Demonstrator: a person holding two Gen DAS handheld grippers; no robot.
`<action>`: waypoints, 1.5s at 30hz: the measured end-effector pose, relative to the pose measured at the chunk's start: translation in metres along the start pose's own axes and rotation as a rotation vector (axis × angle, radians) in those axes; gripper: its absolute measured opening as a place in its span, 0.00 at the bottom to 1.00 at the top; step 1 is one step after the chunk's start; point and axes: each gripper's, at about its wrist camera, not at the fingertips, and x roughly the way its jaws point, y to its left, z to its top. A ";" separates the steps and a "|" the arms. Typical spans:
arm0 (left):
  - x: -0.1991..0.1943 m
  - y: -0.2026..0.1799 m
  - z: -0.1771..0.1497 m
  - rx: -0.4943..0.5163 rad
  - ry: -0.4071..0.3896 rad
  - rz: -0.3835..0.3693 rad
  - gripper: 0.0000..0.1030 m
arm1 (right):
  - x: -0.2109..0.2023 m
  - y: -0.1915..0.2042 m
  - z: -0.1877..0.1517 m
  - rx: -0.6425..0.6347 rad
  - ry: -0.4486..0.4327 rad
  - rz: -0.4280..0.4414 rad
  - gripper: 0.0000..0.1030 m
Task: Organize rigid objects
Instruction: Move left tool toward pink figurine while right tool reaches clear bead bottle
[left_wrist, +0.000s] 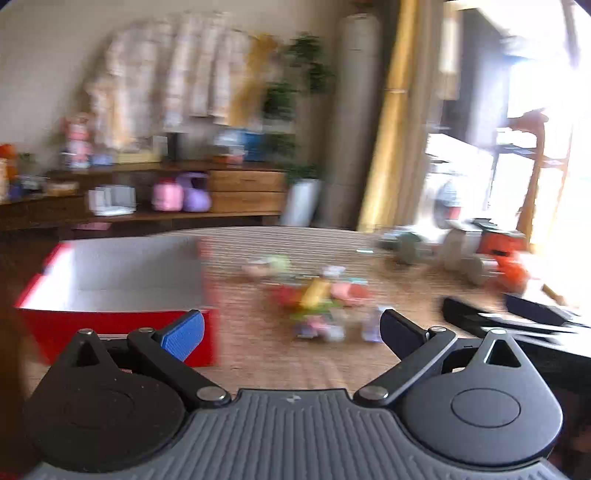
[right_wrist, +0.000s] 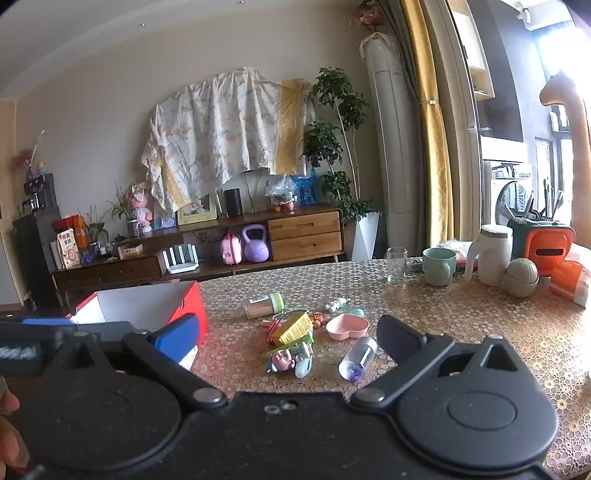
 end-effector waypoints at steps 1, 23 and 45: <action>0.000 -0.004 -0.001 0.022 0.003 -0.050 0.99 | -0.001 0.000 -0.001 0.001 -0.005 -0.008 0.98; 0.108 0.001 0.004 0.094 0.154 0.146 1.00 | 0.081 -0.027 0.000 -0.183 0.050 -0.028 0.98; 0.261 -0.013 -0.028 0.106 0.204 0.095 0.98 | 0.222 -0.082 -0.037 -0.090 0.424 -0.040 0.64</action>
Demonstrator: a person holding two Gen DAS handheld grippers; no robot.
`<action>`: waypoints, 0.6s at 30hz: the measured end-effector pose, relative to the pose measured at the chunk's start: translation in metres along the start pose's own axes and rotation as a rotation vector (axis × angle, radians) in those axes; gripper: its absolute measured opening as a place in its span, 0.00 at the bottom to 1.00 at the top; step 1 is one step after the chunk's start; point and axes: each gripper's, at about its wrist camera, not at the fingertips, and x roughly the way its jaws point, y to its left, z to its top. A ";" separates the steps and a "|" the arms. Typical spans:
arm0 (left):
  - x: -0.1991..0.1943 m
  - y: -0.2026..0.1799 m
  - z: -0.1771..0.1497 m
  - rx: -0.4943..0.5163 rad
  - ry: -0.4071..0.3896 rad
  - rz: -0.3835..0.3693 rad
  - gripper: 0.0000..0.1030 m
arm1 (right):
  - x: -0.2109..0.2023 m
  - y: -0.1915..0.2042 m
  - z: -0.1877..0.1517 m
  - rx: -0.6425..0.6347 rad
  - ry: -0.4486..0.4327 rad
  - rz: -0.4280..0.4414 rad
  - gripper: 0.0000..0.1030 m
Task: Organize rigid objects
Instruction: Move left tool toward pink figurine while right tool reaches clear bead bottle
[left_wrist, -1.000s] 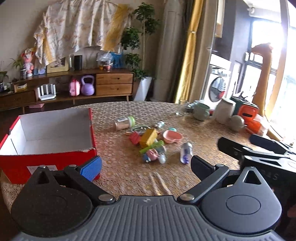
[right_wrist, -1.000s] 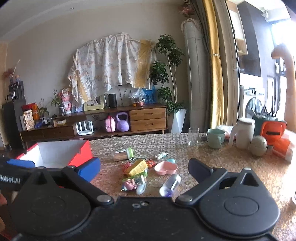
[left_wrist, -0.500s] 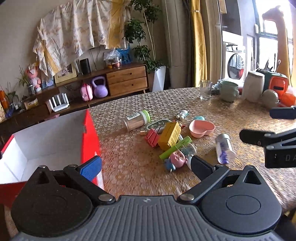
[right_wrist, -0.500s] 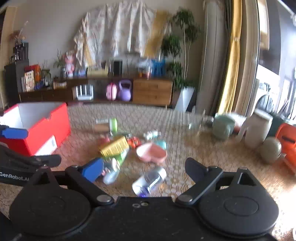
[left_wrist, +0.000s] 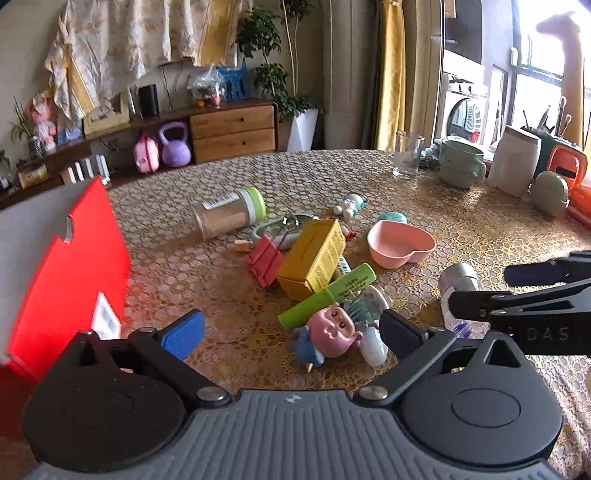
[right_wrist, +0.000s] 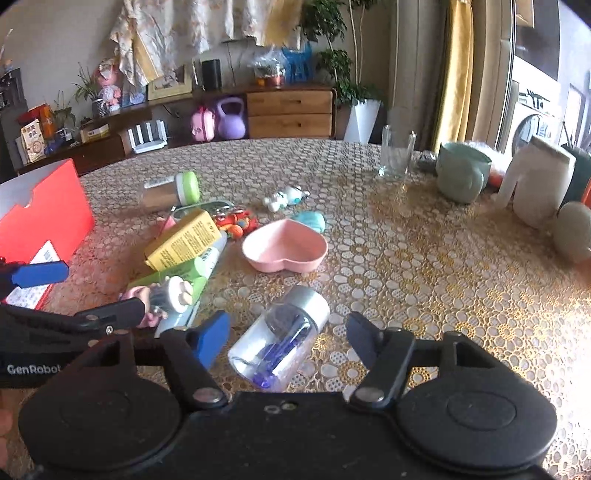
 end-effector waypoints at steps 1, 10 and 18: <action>0.002 0.000 0.001 0.002 0.005 -0.006 0.97 | 0.003 -0.001 0.001 0.006 0.007 0.000 0.63; 0.022 -0.001 0.003 0.000 0.061 -0.082 0.70 | 0.018 -0.006 0.004 0.068 0.062 0.025 0.53; 0.026 0.000 0.008 -0.012 0.080 -0.135 0.52 | 0.024 -0.003 0.004 0.088 0.085 0.016 0.41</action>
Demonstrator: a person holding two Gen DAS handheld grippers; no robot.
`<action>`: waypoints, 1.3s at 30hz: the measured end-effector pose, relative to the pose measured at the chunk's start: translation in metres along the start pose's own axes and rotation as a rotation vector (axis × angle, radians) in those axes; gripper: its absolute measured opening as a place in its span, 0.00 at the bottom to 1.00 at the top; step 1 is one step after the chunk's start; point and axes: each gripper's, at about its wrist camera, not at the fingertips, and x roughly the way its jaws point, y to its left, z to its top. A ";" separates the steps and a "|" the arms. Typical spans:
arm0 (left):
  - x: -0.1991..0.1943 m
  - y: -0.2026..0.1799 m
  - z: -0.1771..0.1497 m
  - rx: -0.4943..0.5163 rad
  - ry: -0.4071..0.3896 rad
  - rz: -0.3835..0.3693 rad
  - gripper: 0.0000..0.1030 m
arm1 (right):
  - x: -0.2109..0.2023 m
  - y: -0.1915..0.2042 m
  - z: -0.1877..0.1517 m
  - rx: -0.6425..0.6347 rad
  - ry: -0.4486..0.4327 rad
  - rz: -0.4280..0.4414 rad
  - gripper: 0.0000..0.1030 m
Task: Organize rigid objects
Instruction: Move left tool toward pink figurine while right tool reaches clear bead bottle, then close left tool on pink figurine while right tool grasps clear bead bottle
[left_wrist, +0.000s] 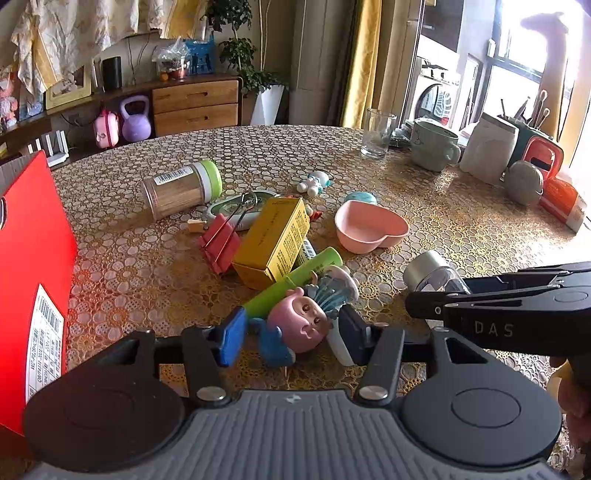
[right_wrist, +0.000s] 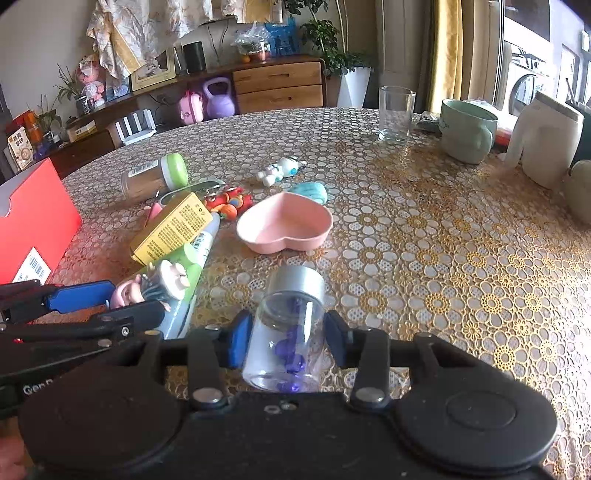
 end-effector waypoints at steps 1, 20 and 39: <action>0.000 0.000 0.001 0.002 0.002 -0.001 0.52 | -0.001 0.000 0.000 0.000 0.001 0.002 0.41; -0.026 0.007 -0.010 -0.015 0.033 0.039 0.27 | -0.048 0.019 -0.012 -0.068 -0.061 0.008 0.39; -0.016 0.012 -0.009 0.091 0.030 -0.020 0.81 | -0.048 0.012 -0.022 -0.056 -0.034 0.035 0.39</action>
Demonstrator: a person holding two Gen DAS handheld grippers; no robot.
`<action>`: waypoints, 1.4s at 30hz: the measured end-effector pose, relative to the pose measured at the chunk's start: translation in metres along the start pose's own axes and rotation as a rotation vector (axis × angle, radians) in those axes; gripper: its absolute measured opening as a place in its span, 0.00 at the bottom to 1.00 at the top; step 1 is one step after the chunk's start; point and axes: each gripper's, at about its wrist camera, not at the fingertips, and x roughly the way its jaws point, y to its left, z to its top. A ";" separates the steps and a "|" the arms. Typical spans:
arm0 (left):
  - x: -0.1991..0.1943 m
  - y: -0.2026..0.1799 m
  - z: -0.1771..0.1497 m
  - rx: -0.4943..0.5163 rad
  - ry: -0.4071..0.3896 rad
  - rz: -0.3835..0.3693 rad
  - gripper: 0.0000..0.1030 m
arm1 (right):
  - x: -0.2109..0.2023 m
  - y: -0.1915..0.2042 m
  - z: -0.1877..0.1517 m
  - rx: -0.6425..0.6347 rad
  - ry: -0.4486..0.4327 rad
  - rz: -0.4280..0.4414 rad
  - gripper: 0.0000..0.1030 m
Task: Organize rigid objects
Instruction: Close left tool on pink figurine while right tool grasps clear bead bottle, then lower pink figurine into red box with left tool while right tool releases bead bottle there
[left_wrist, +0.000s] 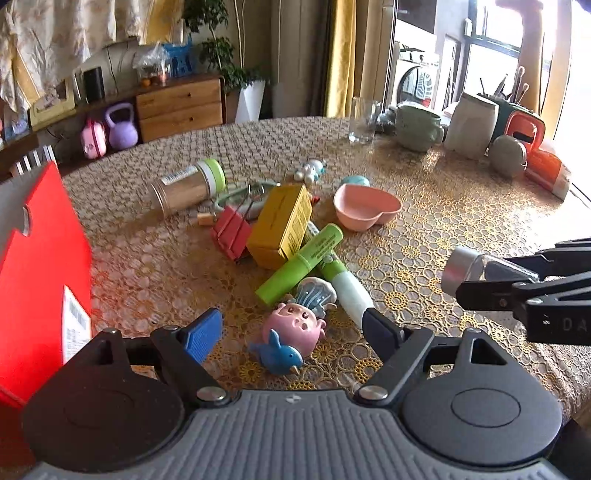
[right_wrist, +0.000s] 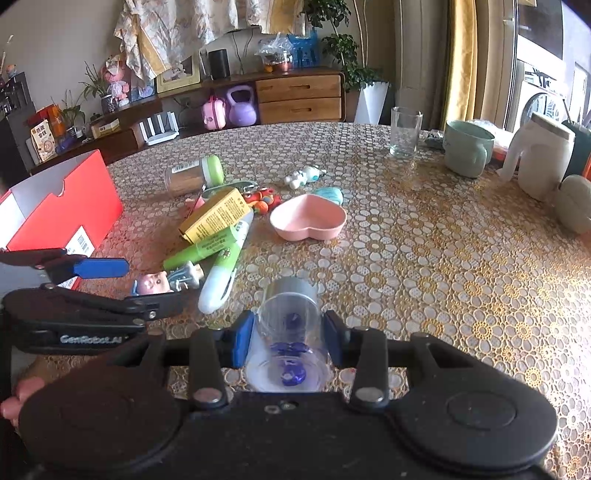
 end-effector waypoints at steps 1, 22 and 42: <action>0.005 0.001 0.000 -0.002 0.013 0.007 0.81 | 0.001 -0.001 -0.001 0.000 0.002 0.001 0.39; -0.013 0.007 0.003 -0.071 0.032 0.012 0.36 | -0.020 0.013 0.000 -0.020 -0.006 0.025 0.39; -0.152 0.076 0.017 -0.132 -0.066 0.148 0.36 | -0.071 0.137 0.068 -0.240 -0.111 0.227 0.39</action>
